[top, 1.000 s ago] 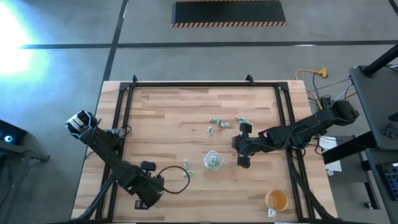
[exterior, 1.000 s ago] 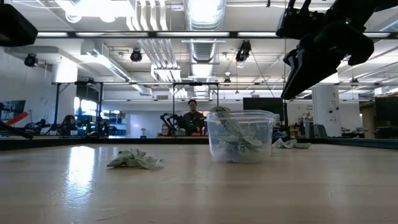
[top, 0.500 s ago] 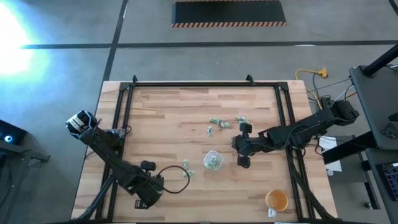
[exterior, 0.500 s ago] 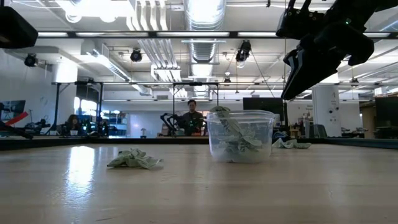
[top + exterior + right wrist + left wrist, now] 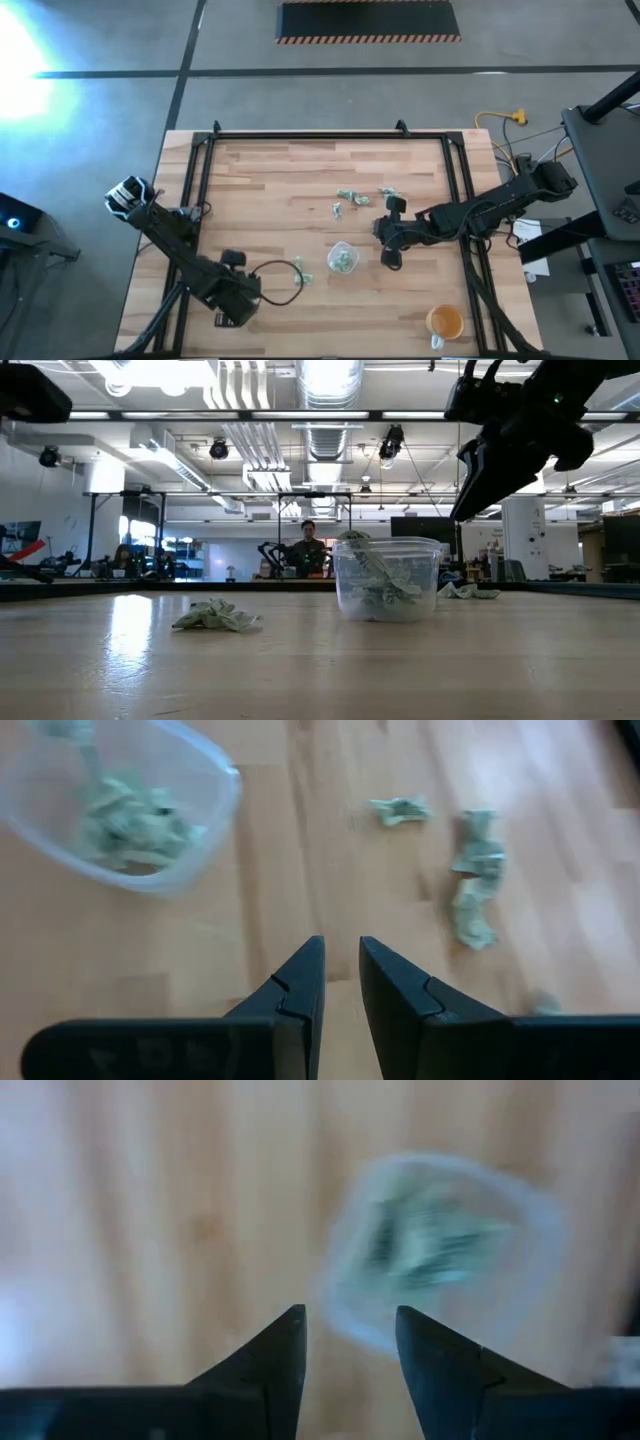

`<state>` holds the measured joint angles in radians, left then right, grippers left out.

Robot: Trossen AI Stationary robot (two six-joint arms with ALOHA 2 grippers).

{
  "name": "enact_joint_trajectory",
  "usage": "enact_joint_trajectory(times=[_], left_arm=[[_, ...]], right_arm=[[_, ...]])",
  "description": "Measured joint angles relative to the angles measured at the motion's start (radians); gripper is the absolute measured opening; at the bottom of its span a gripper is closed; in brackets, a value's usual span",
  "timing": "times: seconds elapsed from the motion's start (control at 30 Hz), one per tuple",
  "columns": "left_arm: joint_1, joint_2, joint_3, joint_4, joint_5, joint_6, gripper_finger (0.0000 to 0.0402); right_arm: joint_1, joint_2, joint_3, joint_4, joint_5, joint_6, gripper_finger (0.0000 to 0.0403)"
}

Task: Pick and place items into bin
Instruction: Put the light green packet into the top transparent bin

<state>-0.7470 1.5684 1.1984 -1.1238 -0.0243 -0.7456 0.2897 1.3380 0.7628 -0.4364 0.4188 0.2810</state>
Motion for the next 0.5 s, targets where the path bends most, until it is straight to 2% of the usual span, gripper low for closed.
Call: enact_joint_trajectory(times=[0.17,0.33,0.5], left_arm=[[0.018,-0.021,0.013,-0.152,-0.204,0.080,0.0139],[0.025,-0.052,0.007,-0.170,-0.510,0.237,0.0139],[0.030,-0.082,0.007,-0.170,-0.852,0.288,0.0139]], right_arm=[[-0.007,0.000,-0.015,-0.001,0.060,0.000,0.0057],[-0.049,0.000,-0.038,0.040,0.082,-0.007,0.0057],[-0.126,0.000,-0.084,0.171,0.056,-0.092,0.0057]])
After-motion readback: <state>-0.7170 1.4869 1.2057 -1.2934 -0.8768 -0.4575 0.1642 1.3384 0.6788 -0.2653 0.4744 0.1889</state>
